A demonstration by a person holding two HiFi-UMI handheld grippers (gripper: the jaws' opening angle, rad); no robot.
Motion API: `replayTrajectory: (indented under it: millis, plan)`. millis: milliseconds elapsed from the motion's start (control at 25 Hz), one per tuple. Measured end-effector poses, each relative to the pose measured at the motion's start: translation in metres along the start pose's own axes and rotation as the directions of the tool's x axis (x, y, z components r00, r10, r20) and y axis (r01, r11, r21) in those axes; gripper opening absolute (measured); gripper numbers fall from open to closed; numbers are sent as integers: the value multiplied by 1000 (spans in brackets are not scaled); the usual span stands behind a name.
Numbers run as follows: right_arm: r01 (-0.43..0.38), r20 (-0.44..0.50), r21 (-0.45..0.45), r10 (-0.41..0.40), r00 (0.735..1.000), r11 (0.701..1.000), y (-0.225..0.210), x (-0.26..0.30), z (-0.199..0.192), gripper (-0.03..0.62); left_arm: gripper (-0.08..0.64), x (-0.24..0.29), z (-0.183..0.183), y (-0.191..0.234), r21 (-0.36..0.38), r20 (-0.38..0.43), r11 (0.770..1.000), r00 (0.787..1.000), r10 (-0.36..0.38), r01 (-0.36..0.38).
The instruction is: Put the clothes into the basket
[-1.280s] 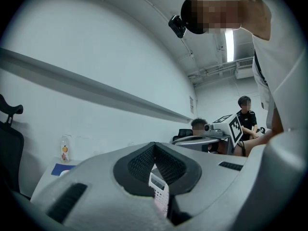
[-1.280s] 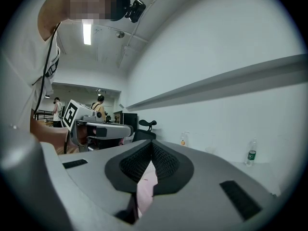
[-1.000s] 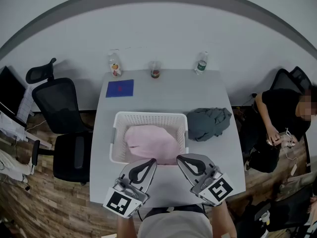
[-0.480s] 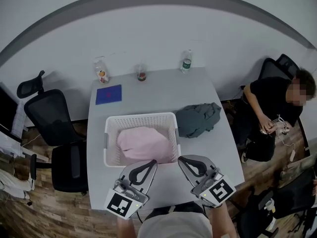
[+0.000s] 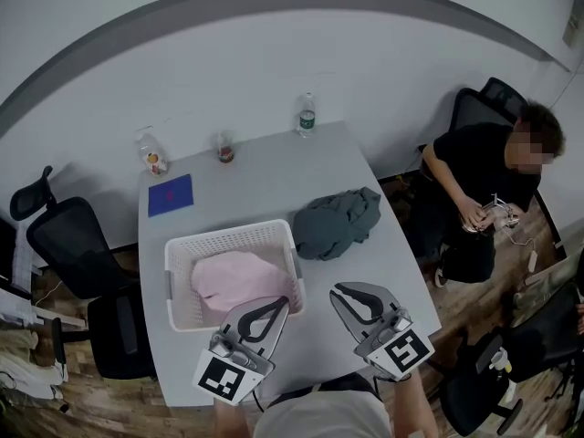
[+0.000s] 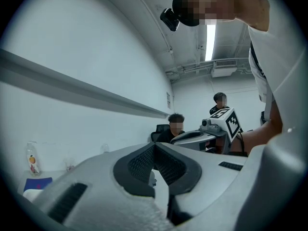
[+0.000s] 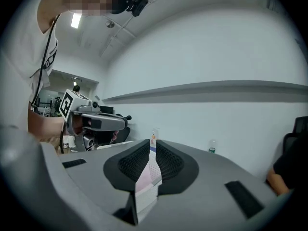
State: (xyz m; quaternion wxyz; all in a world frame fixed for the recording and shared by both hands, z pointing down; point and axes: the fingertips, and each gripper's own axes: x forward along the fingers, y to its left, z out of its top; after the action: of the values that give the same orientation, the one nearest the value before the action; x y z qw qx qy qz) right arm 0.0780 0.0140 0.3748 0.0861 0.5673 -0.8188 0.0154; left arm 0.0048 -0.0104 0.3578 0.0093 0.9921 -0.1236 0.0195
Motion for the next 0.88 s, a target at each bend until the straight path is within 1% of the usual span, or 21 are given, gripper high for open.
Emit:
replayTrajectory:
  millis: [160, 600, 880]
  plan:
    - [16, -26, -9, -16, 1000, 1000, -21, -4, -8, 62, 6, 23, -3, -1, 6, -19, 1000, 1000, -21, 21]
    - [38, -90, -5, -38, 995, 999, -85, 1, -32, 103, 6, 89, -17, 8, 1, -77, 999, 996, -51, 51]
    - [28, -156, -43, -35, 987, 999, -127, 11, -50, 141, 6, 127, -30, 18, 3, -121, 999, 991, -48, 49]
